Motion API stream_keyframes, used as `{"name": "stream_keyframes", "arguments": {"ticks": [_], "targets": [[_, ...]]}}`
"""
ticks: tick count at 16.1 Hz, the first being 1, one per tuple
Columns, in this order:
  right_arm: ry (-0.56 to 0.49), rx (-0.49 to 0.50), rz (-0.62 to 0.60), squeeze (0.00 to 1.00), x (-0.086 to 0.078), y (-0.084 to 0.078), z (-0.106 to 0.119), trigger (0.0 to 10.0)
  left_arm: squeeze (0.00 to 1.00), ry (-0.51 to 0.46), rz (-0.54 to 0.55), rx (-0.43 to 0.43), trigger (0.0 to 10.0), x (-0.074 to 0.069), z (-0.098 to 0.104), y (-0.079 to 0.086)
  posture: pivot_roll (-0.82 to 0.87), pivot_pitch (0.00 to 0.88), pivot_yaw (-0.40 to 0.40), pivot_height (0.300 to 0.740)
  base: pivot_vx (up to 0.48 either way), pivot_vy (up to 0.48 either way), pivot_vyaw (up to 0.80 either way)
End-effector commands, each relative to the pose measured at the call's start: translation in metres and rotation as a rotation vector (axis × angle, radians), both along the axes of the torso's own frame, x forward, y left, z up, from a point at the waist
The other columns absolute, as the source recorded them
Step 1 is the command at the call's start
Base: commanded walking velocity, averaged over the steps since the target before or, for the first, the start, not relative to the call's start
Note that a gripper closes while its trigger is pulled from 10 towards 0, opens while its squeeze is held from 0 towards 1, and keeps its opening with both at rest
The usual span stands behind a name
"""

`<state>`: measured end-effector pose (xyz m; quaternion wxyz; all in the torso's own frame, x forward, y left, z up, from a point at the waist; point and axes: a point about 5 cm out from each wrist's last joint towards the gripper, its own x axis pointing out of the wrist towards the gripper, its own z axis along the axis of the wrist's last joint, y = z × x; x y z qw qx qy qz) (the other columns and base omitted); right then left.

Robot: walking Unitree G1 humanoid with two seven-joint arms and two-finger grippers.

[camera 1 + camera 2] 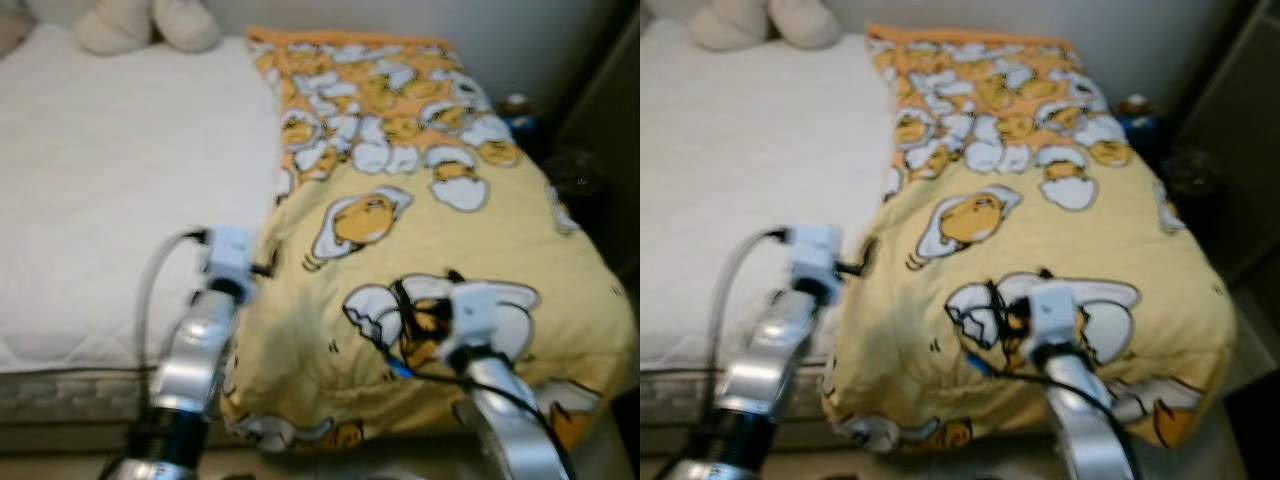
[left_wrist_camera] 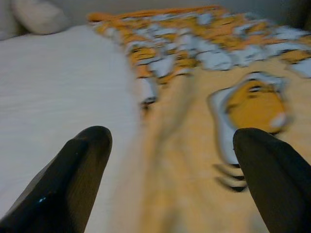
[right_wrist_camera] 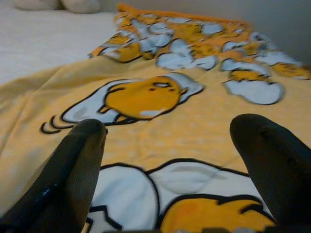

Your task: Clean up the room

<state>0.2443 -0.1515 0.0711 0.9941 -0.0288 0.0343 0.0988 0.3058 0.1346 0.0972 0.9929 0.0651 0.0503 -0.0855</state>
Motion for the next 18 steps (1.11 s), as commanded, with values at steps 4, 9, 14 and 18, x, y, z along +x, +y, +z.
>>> {"name": "stream_keyframes", "arguments": {"ticks": [4,9,14,18], "targets": [[-0.021,0.003,0.015,0.00,0.003,0.004,0.004,10.0,0.00,-0.067,-0.044,0.008,10.0,0.002,0.011,0.000,-0.01,0.000,-0.043,0.740,0.232,0.000,0.00],[-0.028,-0.005,0.016,0.00,0.003,0.004,0.004,10.0,0.00,-0.087,-0.069,0.014,10.0,0.005,0.015,-0.004,-0.02,0.000,-0.042,0.740,0.480,0.000,0.00],[-0.024,-0.004,0.018,0.00,0.001,0.005,0.004,10.0,0.00,-0.098,-0.021,-0.011,10.0,0.014,0.021,-0.003,-0.02,0.000,-0.039,0.740,0.342,0.057,0.00],[-0.018,0.000,0.020,0.00,-0.001,0.006,0.003,10.0,0.00,-0.103,0.014,-0.010,10.0,0.023,0.028,0.001,-0.03,0.000,-0.031,0.740,0.000,0.000,0.00]]}}
